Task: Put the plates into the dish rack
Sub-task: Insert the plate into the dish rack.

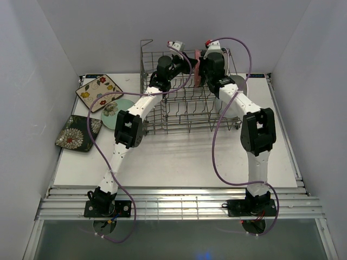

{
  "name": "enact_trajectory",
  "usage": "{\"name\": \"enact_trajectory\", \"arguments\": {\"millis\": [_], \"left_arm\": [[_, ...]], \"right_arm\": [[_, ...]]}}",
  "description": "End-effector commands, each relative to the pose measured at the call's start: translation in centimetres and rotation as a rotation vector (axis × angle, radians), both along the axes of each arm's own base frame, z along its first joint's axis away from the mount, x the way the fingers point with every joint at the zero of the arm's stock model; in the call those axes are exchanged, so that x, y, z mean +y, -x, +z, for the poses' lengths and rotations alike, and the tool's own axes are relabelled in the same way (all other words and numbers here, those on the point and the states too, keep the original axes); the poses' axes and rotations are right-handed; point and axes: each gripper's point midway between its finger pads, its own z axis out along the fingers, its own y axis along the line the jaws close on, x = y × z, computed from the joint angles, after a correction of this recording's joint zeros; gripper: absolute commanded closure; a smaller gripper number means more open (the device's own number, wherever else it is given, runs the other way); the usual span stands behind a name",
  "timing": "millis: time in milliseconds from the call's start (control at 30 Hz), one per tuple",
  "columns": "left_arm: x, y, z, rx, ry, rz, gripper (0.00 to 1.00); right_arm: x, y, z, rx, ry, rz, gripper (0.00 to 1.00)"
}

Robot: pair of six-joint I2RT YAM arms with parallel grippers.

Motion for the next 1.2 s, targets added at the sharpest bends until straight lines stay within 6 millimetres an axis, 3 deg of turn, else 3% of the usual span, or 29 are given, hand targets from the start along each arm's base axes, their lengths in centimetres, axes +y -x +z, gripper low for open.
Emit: {"name": "enact_trajectory", "arguments": {"millis": [0,133,333,667,800,900,1167], "left_arm": [[2.9,-2.9,-12.7,0.114,-0.133,0.114,0.91],[2.9,-2.9,-12.0,0.102,-0.132,0.110,0.73],[2.9,-2.4,-10.1,0.069,-0.126,0.093,0.40],[2.9,-1.7,-6.7,0.026,-0.115,0.069,0.25],[2.9,-1.4,-5.4,0.008,-0.115,0.066,0.08],[3.2,-1.3,-4.2,-0.006,-0.106,0.067,0.02],[3.4,-0.5,-2.2,-0.020,-0.103,0.060,0.02]], "right_arm": [[-0.9,0.7,1.4,-0.027,-0.024,-0.018,0.92],[-1.4,1.5,2.6,-0.044,-0.023,-0.023,0.92],[-2.0,3.0,2.5,-0.050,-0.028,-0.026,0.92],[-3.2,4.2,2.8,-0.053,-0.016,-0.061,0.92],[-3.6,4.9,3.6,-0.065,-0.022,-0.066,0.92],[-4.0,5.4,3.7,-0.066,-0.017,-0.076,0.92],[-4.7,6.5,3.7,-0.066,-0.008,-0.084,0.92]]}}
